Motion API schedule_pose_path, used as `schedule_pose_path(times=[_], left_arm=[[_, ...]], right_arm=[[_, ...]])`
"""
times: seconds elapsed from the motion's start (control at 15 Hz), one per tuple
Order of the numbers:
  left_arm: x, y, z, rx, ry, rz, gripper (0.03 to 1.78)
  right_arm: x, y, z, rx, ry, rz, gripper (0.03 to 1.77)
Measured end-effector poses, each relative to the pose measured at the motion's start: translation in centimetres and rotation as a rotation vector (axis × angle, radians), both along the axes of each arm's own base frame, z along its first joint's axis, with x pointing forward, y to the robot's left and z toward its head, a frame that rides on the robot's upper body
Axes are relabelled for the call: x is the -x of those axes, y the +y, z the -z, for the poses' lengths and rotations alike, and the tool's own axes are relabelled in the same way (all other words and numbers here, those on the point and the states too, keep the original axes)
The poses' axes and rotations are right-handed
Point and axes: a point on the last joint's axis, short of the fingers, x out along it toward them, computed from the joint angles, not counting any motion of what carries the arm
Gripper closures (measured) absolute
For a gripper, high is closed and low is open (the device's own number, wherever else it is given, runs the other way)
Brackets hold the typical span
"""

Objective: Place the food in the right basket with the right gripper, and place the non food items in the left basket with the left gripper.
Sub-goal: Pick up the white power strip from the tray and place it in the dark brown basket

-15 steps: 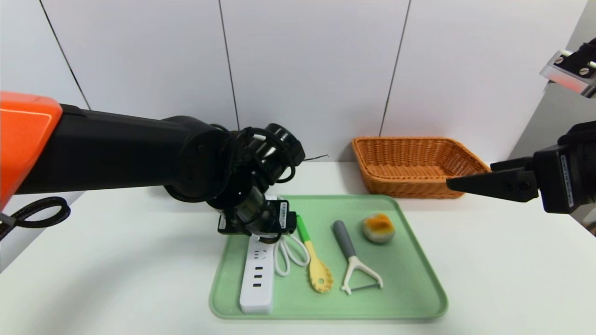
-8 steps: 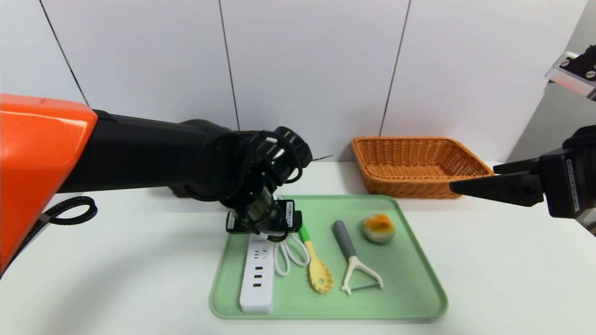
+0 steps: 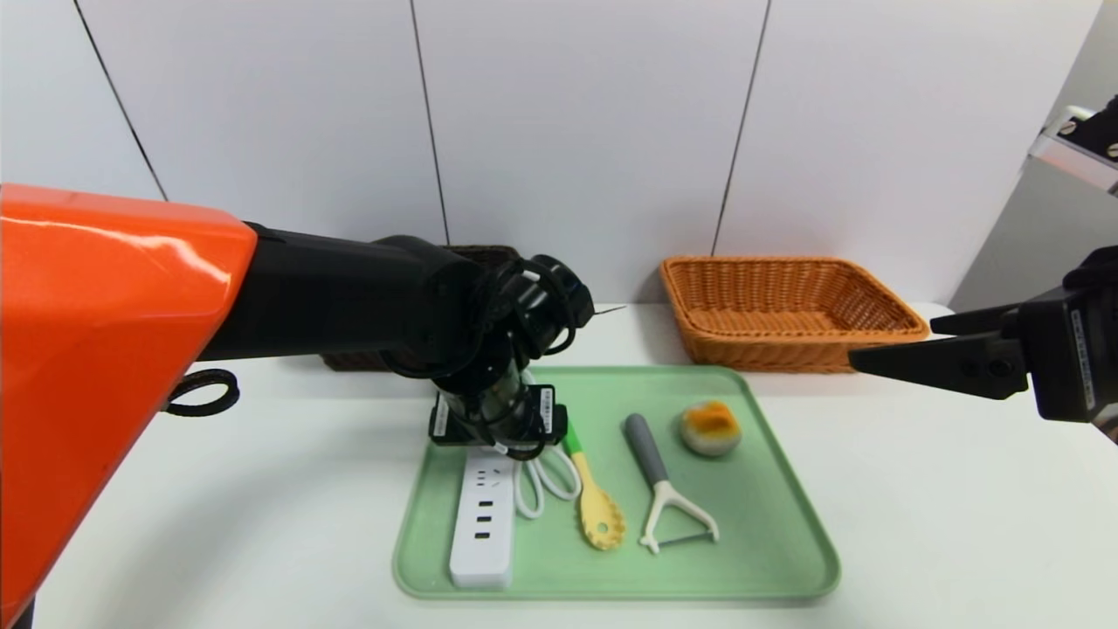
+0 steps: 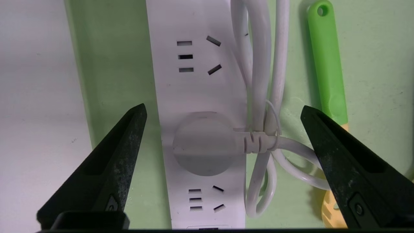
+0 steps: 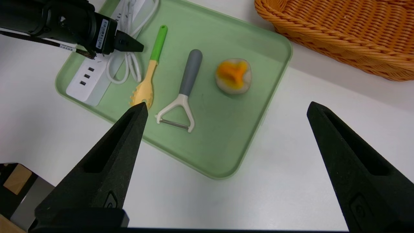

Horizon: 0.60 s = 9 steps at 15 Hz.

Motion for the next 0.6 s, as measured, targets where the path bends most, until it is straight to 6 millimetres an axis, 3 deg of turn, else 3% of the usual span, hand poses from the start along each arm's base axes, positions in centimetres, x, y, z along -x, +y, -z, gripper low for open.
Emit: schedule_pose_path(times=[0.6], left_arm=[[-0.47, 0.09, 0.71, -0.019, 0.009, -0.012, 0.12]], right_arm=[[0.28, -0.18, 0.01, -0.001, -0.004, 0.003, 0.10]])
